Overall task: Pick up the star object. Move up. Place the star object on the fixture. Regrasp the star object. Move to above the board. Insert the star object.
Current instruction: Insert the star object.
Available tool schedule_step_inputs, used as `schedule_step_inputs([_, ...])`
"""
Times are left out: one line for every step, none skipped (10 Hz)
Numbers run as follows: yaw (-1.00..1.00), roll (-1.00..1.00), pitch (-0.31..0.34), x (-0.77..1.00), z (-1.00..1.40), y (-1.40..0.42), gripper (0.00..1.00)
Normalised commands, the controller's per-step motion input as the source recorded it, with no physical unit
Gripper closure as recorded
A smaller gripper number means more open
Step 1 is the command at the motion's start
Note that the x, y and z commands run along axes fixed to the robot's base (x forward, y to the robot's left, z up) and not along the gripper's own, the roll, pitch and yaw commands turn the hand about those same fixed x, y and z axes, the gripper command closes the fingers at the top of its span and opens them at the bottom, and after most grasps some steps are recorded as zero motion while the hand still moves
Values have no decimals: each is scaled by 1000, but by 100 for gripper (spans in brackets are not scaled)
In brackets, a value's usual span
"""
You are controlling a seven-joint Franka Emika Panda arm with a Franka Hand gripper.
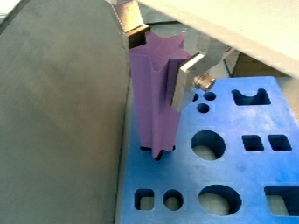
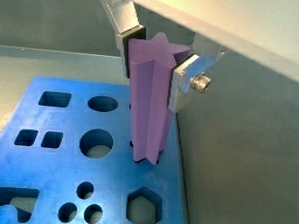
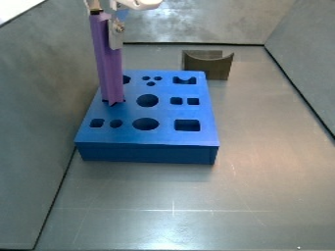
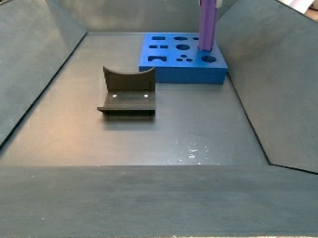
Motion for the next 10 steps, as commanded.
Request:
schedule_step_inputs([391, 14, -50, 0, -466, -51, 100])
schedule_step_inputs([551, 120, -90, 0, -423, -66, 100])
schedule_step_inputs([577, 149, -109, 0, -391, -71, 100])
schedule_step_inputs([551, 156, -84, 0, -389, -91, 100])
schedule_step_inputs([449, 121, -46, 14, -414, -109, 100])
schedule_step_inputs([209, 11, -43, 51, -523, -97, 100])
schedule_step_inputs([103, 0, -31, 80, -554, -89, 100])
schedule_step_inputs([0, 0, 0, 137, -526, -57, 100])
schedule_step_inputs([0, -16, 0, 163, -511, 0, 100])
schedule_step_inputs([-17, -37, 0, 123, -449, 0, 100])
